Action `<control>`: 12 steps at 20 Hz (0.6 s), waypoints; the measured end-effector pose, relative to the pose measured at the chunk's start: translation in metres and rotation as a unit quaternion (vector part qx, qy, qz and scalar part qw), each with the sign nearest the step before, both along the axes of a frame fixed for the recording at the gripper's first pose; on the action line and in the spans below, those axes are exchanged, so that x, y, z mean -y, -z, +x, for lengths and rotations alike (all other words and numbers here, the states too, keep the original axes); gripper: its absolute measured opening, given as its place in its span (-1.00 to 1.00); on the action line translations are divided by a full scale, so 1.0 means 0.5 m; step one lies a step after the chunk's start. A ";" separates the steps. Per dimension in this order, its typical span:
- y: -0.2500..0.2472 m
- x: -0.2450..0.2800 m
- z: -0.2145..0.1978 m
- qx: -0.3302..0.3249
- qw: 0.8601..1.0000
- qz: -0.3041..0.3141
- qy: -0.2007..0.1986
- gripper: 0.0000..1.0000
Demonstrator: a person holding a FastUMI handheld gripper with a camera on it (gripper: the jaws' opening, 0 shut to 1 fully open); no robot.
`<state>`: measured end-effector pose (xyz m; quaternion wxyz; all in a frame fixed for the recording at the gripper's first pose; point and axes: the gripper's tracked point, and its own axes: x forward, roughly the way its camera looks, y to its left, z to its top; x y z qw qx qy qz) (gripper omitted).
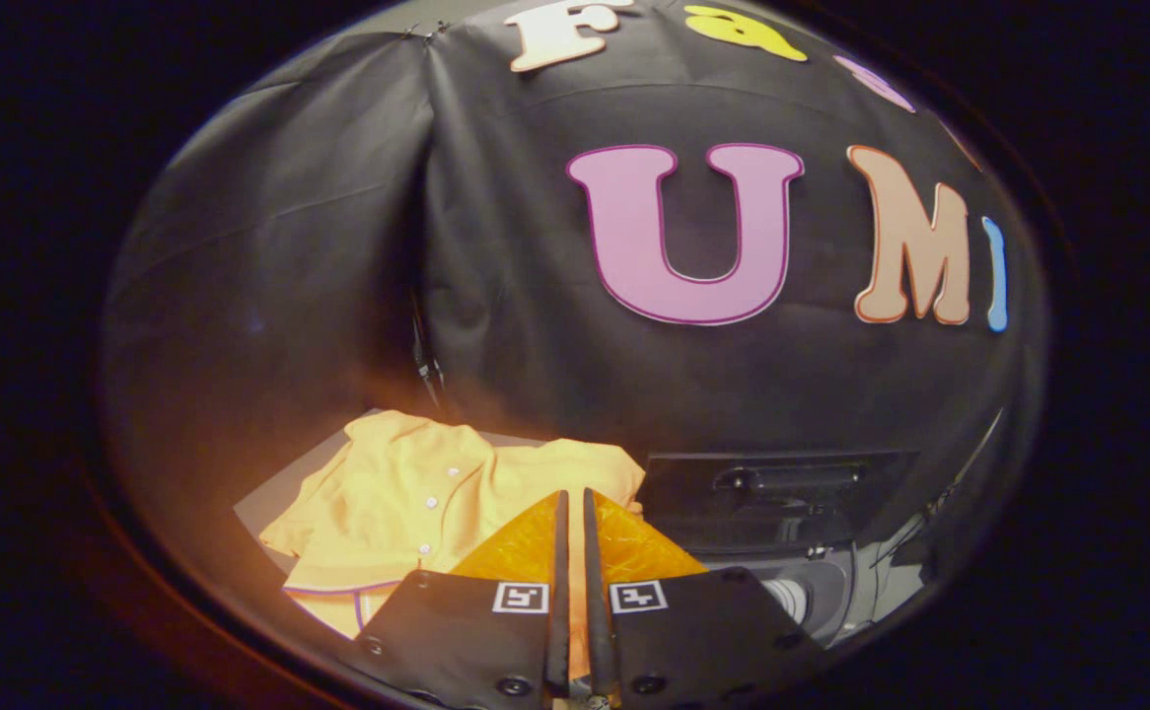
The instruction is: Put the clothes into the washing machine and then close the washing machine lid.
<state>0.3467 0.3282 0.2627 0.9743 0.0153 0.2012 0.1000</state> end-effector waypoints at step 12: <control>-0.001 -0.103 0.006 -0.008 0.998 0.035 -0.054 -0.83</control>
